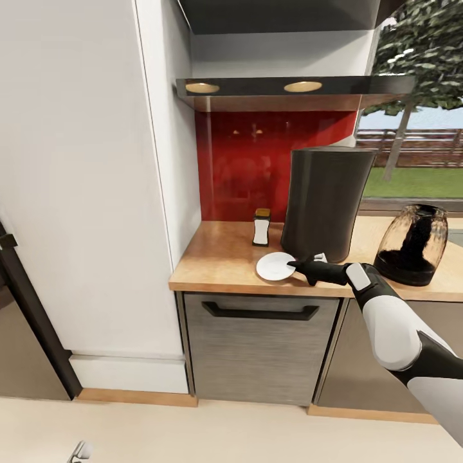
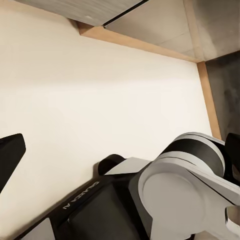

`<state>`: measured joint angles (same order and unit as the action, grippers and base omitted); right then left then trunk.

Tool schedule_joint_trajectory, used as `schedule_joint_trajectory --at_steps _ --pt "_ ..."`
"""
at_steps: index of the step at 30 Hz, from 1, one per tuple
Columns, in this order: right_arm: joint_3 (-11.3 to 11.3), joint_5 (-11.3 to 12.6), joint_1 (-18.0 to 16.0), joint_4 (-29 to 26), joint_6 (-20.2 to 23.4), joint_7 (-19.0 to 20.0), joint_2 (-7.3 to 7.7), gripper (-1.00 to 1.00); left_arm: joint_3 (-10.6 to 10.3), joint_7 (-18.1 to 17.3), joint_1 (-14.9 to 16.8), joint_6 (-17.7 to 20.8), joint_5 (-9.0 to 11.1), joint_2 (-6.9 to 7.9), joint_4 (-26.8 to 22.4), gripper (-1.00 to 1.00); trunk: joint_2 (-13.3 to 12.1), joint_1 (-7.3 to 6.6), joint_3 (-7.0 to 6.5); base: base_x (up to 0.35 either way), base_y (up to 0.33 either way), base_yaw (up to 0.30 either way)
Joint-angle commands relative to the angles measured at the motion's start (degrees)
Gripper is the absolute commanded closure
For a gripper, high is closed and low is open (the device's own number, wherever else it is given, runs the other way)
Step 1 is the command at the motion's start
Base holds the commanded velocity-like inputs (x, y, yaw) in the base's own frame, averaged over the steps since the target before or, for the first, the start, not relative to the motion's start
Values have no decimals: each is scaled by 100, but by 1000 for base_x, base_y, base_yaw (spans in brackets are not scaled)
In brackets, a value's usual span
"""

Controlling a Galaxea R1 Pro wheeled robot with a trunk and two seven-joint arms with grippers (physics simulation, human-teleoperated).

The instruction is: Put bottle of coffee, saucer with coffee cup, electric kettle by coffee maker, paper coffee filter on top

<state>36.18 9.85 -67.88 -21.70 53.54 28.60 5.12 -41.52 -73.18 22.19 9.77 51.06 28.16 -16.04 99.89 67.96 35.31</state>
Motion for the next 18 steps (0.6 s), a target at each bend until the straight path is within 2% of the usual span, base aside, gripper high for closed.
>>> schedule_joint_trajectory --at_steps 1,10,18 --pt "38 25 -6 -1 43 5 -2 100 -40 -12 5 60 53 5 -4 -100 3 0 6 0 0 0" --pt "38 25 -6 6 43 5 -2 100 -40 -12 5 60 53 5 -4 -100 3 0 6 0 0 0" --pt "38 25 -6 1 43 5 4 100 -40 -12 5 60 53 5 -4 -100 3 0 6 65 -5 0"
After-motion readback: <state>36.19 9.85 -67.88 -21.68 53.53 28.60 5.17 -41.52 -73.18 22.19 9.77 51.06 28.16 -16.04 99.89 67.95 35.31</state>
